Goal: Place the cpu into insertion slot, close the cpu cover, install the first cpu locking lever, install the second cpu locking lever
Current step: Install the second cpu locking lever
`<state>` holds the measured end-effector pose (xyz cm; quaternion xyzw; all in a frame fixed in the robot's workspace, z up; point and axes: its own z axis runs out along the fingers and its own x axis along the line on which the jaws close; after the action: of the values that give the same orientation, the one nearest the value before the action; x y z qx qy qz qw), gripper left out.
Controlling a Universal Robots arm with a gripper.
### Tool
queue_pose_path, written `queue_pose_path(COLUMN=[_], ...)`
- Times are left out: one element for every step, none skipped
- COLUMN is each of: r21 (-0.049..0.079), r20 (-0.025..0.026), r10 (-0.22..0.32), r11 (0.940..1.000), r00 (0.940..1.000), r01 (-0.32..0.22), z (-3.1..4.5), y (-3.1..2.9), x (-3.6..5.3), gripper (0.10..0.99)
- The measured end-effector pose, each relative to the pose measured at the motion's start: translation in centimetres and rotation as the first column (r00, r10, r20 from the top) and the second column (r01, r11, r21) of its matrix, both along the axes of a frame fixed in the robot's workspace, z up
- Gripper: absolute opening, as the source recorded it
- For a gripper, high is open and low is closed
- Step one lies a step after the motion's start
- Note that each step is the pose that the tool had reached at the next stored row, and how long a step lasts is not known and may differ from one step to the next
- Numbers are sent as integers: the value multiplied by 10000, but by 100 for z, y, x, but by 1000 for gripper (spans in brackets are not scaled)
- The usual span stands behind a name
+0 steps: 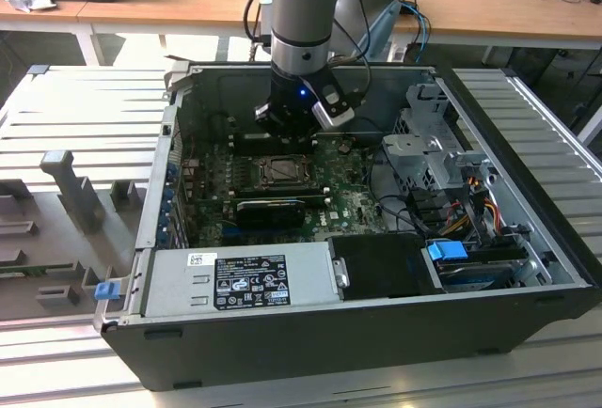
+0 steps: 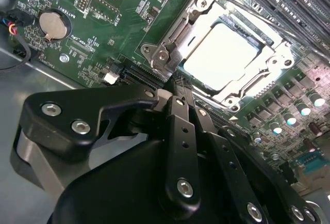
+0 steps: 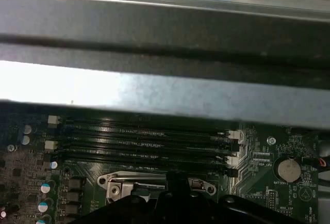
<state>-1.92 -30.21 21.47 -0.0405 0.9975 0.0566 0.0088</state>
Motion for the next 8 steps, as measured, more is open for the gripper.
queue_pose_path(r21=[0, 0, -1, -1, -2, 2, 1, 0], r20=[0, 1, 0, 0, 0, 1, 1, 0], r10=[1, 1, 0, 1, 1, 2, 4, 1], r11=[10000, 10000, 10000, 10000, 10000, 10000, 10000, 10000], r00=[10000, 10000, 10000, 10000, 10000, 10000, 10000, 10000], r01=[-1, -1, 0, -1, -1, -2, -4, -1], z=[0, 25, 53, 81, 95, 96, 96, 97], y=[-19, -27, -28, -28, -29, -32, -38, -46], x=[0, 0, 0, 0, 0, 1, 1, 1], gripper=[106, 106, 106, 106, 106, 106, 106, 106])
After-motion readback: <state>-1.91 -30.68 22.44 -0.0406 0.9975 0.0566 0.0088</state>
